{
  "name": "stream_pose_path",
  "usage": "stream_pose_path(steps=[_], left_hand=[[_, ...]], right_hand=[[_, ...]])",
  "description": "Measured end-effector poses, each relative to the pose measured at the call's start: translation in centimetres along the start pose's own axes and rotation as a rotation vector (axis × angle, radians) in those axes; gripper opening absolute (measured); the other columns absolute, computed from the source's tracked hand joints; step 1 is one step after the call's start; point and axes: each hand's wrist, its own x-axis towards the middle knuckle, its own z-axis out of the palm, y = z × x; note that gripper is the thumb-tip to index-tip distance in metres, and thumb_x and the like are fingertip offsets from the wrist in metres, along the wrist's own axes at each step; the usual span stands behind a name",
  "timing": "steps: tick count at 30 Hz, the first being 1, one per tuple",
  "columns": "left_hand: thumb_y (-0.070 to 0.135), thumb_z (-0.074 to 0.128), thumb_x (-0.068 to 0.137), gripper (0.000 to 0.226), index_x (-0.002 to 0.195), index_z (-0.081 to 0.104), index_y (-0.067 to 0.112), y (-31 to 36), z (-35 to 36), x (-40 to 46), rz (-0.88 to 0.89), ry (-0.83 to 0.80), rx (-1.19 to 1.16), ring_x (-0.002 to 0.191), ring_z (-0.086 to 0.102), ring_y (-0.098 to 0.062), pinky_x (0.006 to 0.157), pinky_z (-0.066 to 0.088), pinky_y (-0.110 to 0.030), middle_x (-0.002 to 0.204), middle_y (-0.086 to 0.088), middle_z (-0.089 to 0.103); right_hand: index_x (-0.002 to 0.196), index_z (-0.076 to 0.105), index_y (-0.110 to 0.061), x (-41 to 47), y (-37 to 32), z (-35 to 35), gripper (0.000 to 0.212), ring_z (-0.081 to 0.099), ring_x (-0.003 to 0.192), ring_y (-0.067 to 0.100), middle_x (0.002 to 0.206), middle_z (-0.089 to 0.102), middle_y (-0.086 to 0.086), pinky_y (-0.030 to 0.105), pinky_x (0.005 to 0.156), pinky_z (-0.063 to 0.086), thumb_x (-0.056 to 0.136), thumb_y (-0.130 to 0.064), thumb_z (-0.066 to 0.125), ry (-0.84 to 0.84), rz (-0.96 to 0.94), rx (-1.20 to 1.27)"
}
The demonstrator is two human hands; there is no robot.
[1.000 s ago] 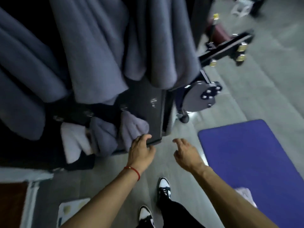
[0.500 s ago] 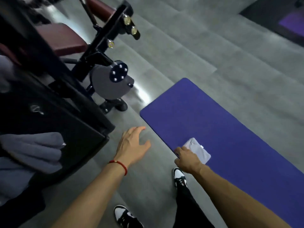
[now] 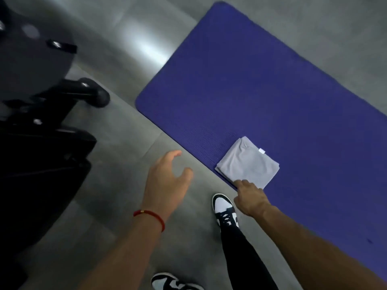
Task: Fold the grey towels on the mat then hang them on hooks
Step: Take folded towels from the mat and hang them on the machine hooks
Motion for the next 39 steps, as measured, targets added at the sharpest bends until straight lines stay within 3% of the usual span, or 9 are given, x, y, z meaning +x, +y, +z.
stream_pose_path(steps=[4,9,14,18,21,25,30,35,39], left_hand=[[0.023,0.061,0.09,0.052,0.141,0.05,0.025,-4.0,7.4,6.6,0.012,-0.119,0.097,0.131,0.045,-0.016,0.099,0.034,-0.024,0.14,0.003,0.051],[0.026,0.06,0.092,0.052,0.143,0.049,0.023,-8.5,13.3,12.5,-0.051,-0.19,0.156,0.131,0.046,-0.019,0.094,0.034,-0.025,0.142,-0.002,0.052],[0.027,0.059,0.095,0.053,0.146,0.044,0.023,-10.9,15.9,14.7,-0.065,-0.22,0.223,0.13,0.047,-0.02,0.091,0.04,-0.028,0.143,-0.003,0.051],[0.027,0.059,0.095,0.053,0.146,0.045,0.021,-10.6,15.2,13.8,-0.065,-0.223,0.254,0.13,0.047,-0.022,0.098,0.044,-0.034,0.14,-0.004,0.052],[0.026,0.058,0.095,0.051,0.144,0.046,0.022,-9.5,13.1,11.5,-0.03,-0.235,0.245,0.128,0.047,-0.02,0.096,0.042,-0.03,0.137,-0.003,0.054],[0.023,0.058,0.093,0.047,0.14,0.051,0.025,-7.4,9.1,6.9,0.018,-0.27,0.21,0.128,0.047,-0.016,0.099,0.039,-0.026,0.134,0.001,0.057],[0.014,0.065,0.085,0.046,0.13,0.06,0.022,-5.0,2.7,-1.2,0.098,-0.291,0.124,0.119,0.057,-0.014,0.097,0.041,-0.018,0.127,0.002,0.064],[0.027,0.071,0.088,0.066,0.146,0.041,0.034,-4.3,-7.5,-11.1,0.219,-0.172,0.078,0.132,0.039,-0.001,0.111,0.032,-0.019,0.142,0.019,0.041],[0.029,0.076,0.082,0.039,0.12,0.066,0.035,-5.8,-17.6,-21.1,0.242,-0.085,-0.109,0.105,0.065,-0.001,0.09,0.051,-0.022,0.111,0.016,0.071]], right_hand=[[0.15,0.036,-0.017,10.8,1.2,3.4,0.058,0.038,0.14,0.027,0.153,0.039,0.005,0.045,0.112,0.036,0.095,-0.019,0.054,0.025,-0.078,-0.05],[0.161,0.017,-0.021,22.0,1.9,6.2,0.064,0.001,0.157,0.025,0.17,0.003,0.001,0.057,0.123,0.009,0.104,-0.025,0.046,0.077,-0.217,-0.449],[0.145,0.045,-0.021,25.6,2.1,7.2,0.047,0.039,0.143,0.029,0.135,0.056,0.001,0.067,0.119,-0.011,0.101,-0.037,0.052,0.223,-0.257,-0.739],[0.153,0.035,-0.017,23.4,2.7,6.8,0.065,0.047,0.137,0.027,0.145,0.047,0.005,0.06,0.123,-0.007,0.096,-0.042,0.055,0.193,-0.234,-0.831],[0.141,0.049,-0.018,19.6,3.0,4.5,0.044,0.056,0.123,0.027,0.135,0.053,0.006,0.047,0.124,0.013,0.1,-0.034,0.05,0.212,-0.261,-0.693],[0.106,0.063,-0.017,13.2,3.2,0.9,0.012,0.064,0.096,0.03,0.101,0.058,0.004,0.034,0.085,0.038,0.094,-0.017,0.06,0.245,-0.45,-0.328],[0.092,0.057,-0.021,1.1,-1.9,-4.7,0.024,0.051,0.075,0.013,0.087,0.05,-0.009,0.03,0.066,0.04,0.083,-0.035,0.074,0.254,-0.664,0.087],[0.09,0.061,-0.02,-14.4,-12.4,-8.4,0.024,0.054,0.075,0.01,0.085,0.056,-0.006,0.033,0.066,0.045,0.083,-0.038,0.076,0.329,-0.867,0.334],[0.082,0.059,-0.024,-26.3,-19.5,-9.3,0.033,0.053,0.07,0.012,0.081,0.053,-0.008,0.032,0.062,0.042,0.081,-0.05,0.079,0.415,-0.968,0.409]])
